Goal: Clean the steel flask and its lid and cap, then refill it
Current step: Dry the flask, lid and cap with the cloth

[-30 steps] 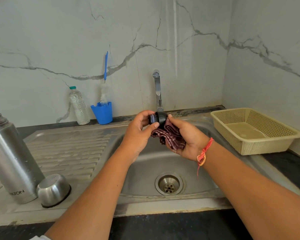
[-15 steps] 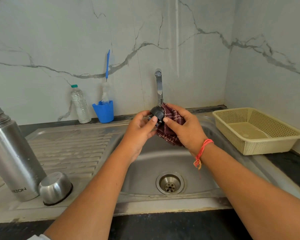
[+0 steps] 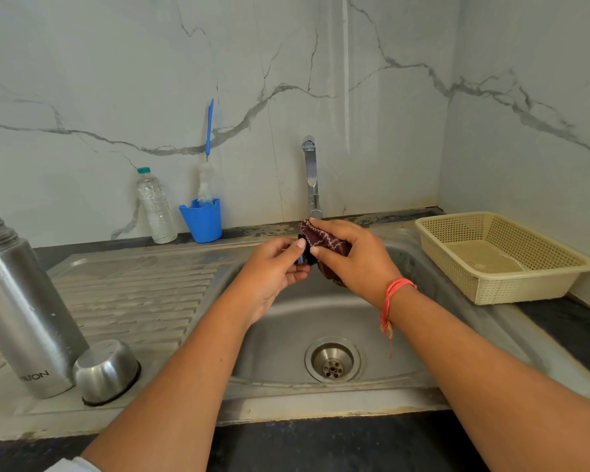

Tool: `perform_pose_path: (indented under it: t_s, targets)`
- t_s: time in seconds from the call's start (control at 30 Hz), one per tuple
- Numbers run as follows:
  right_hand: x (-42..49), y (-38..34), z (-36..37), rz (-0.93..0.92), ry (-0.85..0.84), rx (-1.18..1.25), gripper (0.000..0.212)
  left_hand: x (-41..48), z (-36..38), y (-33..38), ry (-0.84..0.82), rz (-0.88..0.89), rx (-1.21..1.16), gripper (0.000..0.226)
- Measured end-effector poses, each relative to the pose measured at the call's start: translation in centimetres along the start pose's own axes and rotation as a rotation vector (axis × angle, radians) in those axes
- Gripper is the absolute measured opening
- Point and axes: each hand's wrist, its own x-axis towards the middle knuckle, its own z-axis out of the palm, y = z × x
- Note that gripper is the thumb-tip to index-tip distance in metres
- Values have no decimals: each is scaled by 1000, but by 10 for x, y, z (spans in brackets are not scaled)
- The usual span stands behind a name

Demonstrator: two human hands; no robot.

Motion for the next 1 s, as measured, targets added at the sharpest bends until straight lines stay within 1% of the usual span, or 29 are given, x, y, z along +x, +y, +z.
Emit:
perform_pose_path:
  t_s: [0.07,0.13,0.23,0.3,0.37,0.47,0.6,0.67,0.8,0.93,1.0]
  targets:
    - [1,1,-5,73,-33,57,42,0,-1,-1,-37,33,55,27]
    - [2,1,-8,124,-47,138,36,-1,-1,0,-78,64,57,30]
    - [3,1,-8,268,-51,341,28,-4,-1,3,-150,88,16,34]
    - [4,1,-10,397,-99,532,33,-7,0,5,-181,88,-22,33]
    - [3,-1,-13,488,-194,677,46,-8,1,7,-195,94,-32,35]
    - [0,-5,-13,577,-292,776,55,-7,0,7,-178,114,37,38]
    - [-3,-3,-12,640,-312,860,58,-9,1,10,-137,168,138,41]
    - [-3,-2,-12,645,-311,876,60,-10,3,12,-128,202,153,42]
    - [1,2,-9,534,-282,899,55,-9,4,12,-89,232,149,41]
    - [2,3,-5,441,-199,952,44,-9,3,13,-96,198,-6,39]
    - [2,4,-4,408,-155,929,45,-10,4,15,-115,192,-76,39]
